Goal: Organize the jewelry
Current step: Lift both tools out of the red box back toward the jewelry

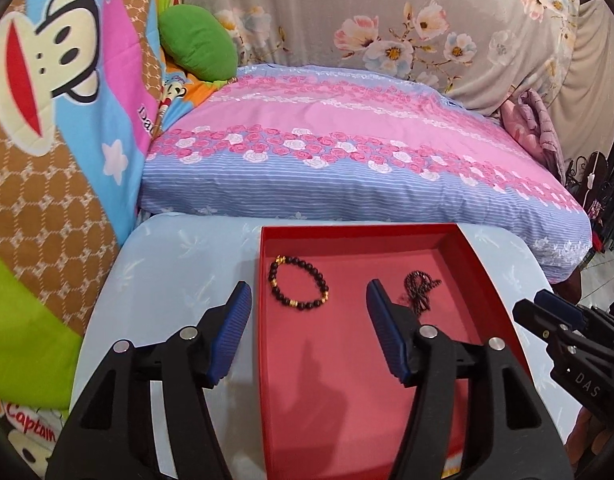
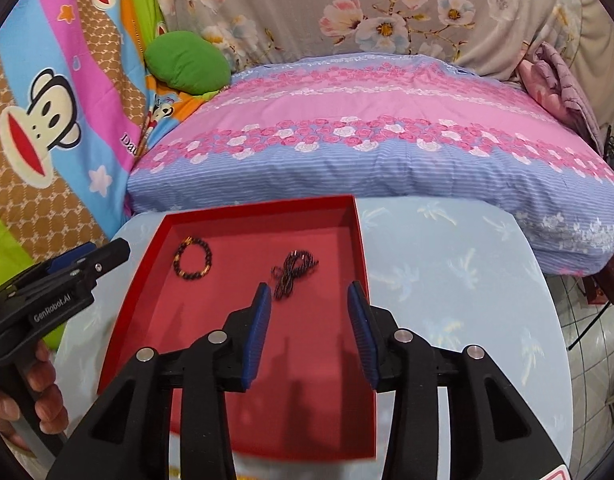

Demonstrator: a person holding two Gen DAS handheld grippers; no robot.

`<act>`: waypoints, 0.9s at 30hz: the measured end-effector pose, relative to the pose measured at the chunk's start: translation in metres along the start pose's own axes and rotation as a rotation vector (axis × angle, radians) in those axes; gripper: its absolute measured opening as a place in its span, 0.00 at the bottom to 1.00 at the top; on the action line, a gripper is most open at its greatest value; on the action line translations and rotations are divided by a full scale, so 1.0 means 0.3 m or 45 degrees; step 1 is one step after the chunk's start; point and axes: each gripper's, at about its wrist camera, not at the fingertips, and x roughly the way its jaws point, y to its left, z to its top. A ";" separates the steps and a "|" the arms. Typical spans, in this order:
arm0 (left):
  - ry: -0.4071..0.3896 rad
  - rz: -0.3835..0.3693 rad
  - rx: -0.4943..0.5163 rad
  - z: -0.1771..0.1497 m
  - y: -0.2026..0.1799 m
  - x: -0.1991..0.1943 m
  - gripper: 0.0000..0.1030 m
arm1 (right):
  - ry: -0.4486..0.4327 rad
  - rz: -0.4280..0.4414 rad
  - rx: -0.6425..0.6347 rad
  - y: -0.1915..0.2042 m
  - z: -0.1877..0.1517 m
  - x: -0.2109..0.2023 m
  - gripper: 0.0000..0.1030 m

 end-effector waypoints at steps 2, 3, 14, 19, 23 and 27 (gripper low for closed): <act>-0.001 0.002 -0.005 -0.036 0.002 -0.048 0.55 | -0.004 -0.006 -0.002 0.004 -0.044 -0.044 0.38; -0.001 0.001 -0.007 -0.055 0.003 -0.068 0.55 | -0.004 -0.007 -0.003 0.007 -0.071 -0.069 0.38; 0.023 -0.004 -0.024 -0.291 0.018 -0.270 0.55 | 0.056 0.009 0.022 0.016 -0.314 -0.218 0.38; 0.074 -0.001 -0.012 -0.416 0.018 -0.311 0.55 | 0.092 0.001 0.016 0.024 -0.419 -0.253 0.38; 0.131 -0.016 -0.007 -0.504 0.013 -0.318 0.55 | 0.127 0.003 0.014 0.029 -0.494 -0.271 0.38; 0.174 -0.045 -0.026 -0.574 0.007 -0.322 0.61 | 0.146 -0.004 0.006 0.034 -0.549 -0.284 0.38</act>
